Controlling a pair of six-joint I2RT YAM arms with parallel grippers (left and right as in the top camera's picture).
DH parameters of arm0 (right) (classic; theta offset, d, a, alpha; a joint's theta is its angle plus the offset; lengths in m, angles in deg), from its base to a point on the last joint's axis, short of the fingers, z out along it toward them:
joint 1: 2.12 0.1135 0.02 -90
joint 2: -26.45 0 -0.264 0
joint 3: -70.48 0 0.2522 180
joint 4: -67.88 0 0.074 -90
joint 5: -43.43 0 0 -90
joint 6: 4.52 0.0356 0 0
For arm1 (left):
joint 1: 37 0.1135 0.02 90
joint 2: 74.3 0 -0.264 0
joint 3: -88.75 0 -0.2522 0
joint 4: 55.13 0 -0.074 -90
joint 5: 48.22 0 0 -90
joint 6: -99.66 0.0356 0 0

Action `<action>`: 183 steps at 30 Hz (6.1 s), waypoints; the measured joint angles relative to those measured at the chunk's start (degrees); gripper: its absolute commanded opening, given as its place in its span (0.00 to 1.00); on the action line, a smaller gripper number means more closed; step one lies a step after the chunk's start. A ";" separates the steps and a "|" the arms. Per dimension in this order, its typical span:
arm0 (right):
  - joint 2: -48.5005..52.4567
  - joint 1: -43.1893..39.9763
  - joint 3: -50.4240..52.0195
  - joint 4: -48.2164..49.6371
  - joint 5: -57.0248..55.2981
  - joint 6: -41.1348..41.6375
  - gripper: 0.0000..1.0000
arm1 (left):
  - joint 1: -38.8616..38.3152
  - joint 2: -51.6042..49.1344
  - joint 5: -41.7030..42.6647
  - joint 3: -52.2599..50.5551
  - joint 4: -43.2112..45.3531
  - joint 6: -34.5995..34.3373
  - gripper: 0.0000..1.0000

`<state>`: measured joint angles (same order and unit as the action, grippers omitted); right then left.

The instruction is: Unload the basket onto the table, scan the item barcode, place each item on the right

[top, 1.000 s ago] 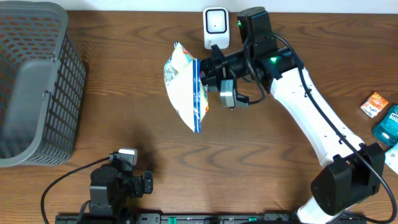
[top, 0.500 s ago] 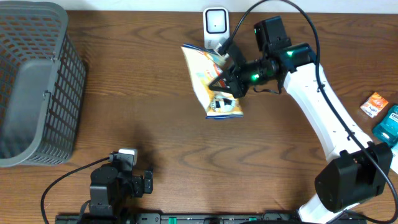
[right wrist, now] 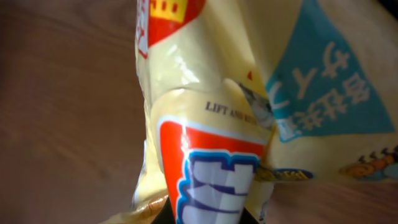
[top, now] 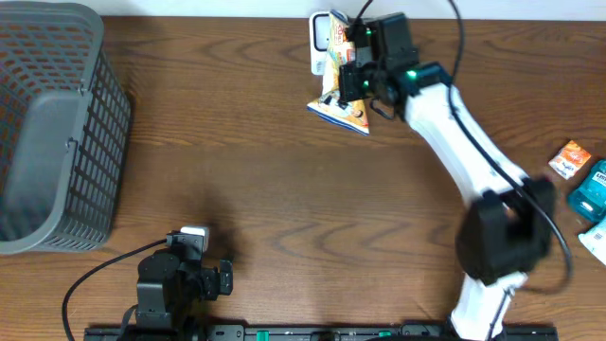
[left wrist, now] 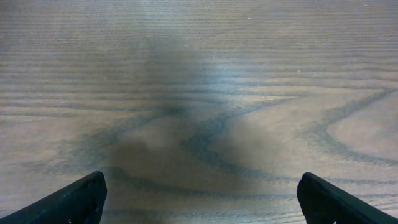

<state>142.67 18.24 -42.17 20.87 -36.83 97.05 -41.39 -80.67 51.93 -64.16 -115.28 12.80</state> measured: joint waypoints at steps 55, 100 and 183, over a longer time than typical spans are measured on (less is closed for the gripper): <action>31.23 -44.22 -42.71 -47.08 -23.67 14.12 0.99 | 0.00 0.00 0.00 0.00 0.00 0.00 0.98; -22.43 8.37 -43.80 -59.87 -23.32 5.92 0.99 | 0.00 0.00 0.00 0.00 0.00 0.00 0.98; -115.54 -18.21 98.49 29.44 -4.26 -17.68 0.99 | 0.00 0.00 -0.02 0.02 -0.02 0.02 0.98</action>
<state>27.14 0.04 56.31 50.31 -41.09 79.37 -41.39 -80.67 51.91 -64.14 -115.30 12.82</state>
